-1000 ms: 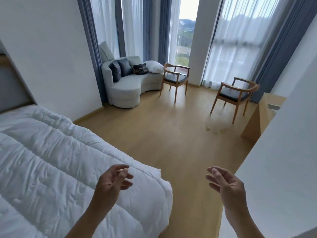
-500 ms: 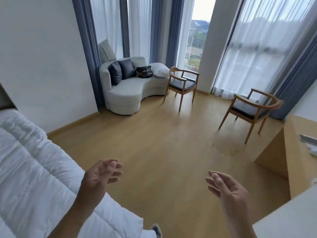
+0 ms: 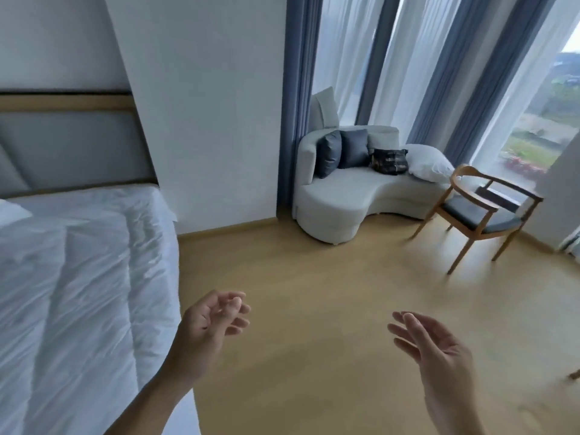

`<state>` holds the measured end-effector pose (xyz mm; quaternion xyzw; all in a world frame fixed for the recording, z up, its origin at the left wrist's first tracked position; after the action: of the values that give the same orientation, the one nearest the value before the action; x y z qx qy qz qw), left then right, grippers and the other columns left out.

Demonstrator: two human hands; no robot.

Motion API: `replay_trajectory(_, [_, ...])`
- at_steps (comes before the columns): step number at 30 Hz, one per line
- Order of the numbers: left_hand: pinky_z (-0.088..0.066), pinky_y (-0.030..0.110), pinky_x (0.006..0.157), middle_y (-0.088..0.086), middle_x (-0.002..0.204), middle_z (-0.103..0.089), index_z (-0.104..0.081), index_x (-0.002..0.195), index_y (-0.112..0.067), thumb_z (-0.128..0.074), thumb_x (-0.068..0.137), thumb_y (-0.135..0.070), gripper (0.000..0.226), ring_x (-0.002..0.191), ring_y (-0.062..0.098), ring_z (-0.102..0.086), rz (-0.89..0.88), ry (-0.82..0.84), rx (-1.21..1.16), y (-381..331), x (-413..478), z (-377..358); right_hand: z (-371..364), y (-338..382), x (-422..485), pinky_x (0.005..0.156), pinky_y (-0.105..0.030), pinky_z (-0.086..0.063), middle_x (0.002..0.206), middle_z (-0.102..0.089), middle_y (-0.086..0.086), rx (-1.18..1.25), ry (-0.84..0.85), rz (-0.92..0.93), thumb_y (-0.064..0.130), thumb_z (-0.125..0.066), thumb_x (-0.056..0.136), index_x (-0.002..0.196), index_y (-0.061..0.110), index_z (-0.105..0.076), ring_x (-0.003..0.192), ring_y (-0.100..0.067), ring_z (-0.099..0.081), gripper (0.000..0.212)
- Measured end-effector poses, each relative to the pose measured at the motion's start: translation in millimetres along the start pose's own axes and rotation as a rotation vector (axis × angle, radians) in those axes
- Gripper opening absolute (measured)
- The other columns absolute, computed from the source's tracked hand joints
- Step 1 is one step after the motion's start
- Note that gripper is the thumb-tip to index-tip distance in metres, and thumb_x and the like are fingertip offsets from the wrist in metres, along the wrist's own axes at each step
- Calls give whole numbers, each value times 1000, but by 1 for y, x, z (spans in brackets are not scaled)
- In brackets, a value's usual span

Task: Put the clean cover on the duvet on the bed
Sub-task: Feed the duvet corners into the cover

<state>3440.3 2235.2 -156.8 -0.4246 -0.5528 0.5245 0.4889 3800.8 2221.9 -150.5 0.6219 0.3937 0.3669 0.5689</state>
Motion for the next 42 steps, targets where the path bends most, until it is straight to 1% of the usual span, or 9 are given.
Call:
replay_trajectory(3, [-61, 33, 72, 10, 92, -75, -71, 104, -10, -61, 88, -35, 31, 79, 30, -74, 18, -145, 39, 7, 55, 7, -62, -18, 90, 65, -23, -61, 96, -78, -10, 4, 147, -15, 9, -62, 96, 94, 4, -71, 81, -22, -76, 11])
replay_trajectory(8, [-62, 35, 73, 12, 91, -74, -72, 101, -10, -62, 91, -31, 25, 79, 33, -73, 45, -406, 23, 13, 131, 6, -179, -34, 218, 66, -24, -60, 91, -78, -7, 11, 433, -16, 16, -67, 93, 88, 10, -76, 81, -22, -76, 12])
replay_trajectory(14, [-61, 32, 72, 10, 94, -75, -73, 100, -16, -63, 87, -40, 29, 81, 32, -73, 109, -653, 30, 5, 198, 23, -344, -34, 293, 73, -35, -58, 83, -77, -6, -25, 787, -30, 16, -70, 94, 87, 10, -76, 81, -21, -75, 11])
replay_trajectory(17, [-61, 35, 74, 9, 95, -75, -75, 96, -22, -64, 91, -38, 20, 81, 30, -74, 102, -805, 29, 7, 230, 54, -416, -33, 314, 73, -35, -58, 83, -76, -7, -18, 929, -13, 16, -70, 93, 87, 10, -75, 81, -19, -75, 11])
replay_trajectory(20, [-61, 34, 74, 8, 95, -76, -75, 95, -26, -62, 99, -27, 14, 82, 29, -74, 92, -931, 36, 21, 270, 92, -486, -40, 346, 74, -37, -57, 85, -76, -6, -17, 1012, -2, 15, -69, 94, 88, 10, -76, 82, -19, -75, 10])
replay_trajectory(24, [-60, 28, 68, 10, 92, -76, -76, 89, -26, -63, 99, -23, 17, 80, 32, -74, 99, -1059, 13, 43, 349, 152, -600, -51, 405, 75, -36, -55, 85, -77, -4, -45, 1066, 20, 19, -68, 95, 87, 11, -76, 83, -18, -75, 13])
replay_trajectory(29, [-59, 34, 74, 11, 91, -75, -76, 91, -22, -64, 98, -24, 14, 80, 30, -74, 86, -1167, -19, 45, 436, 218, -720, -58, 454, 75, -39, -56, 89, -77, -3, -77, 1127, 17, 18, -65, 97, 89, 10, -75, 85, -21, -75, 14])
replay_trajectory(36, [-62, 32, 73, 10, 90, -75, -76, 91, -23, -65, 98, -23, 13, 79, 30, -74, 117, -1252, 5, 54, 543, 301, -899, -83, 484, 76, -40, -56, 90, -77, -3, -90, 1253, -23, 19, -66, 97, 89, 13, -76, 85, -20, -75, 15])
replay_trajectory(42, [-61, 34, 73, 10, 88, -75, -77, 90, -23, -64, 98, -18, 16, 78, 30, -74, 136, -1465, 43, 75, 613, 373, -1063, -114, 490, 75, -37, -56, 92, -77, -2, -77, 1470, -55, 17, -66, 97, 82, 21, -78, 85, -20, -75, 19])
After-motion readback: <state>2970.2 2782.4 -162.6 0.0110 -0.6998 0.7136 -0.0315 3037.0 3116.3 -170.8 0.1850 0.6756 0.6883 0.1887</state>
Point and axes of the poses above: each hand's wrist, its own x-axis towards the middle knuckle, its own z-axis out of the back of the hand, y = z × x, the point moved 5 cm from there along x, towards the middle knuckle
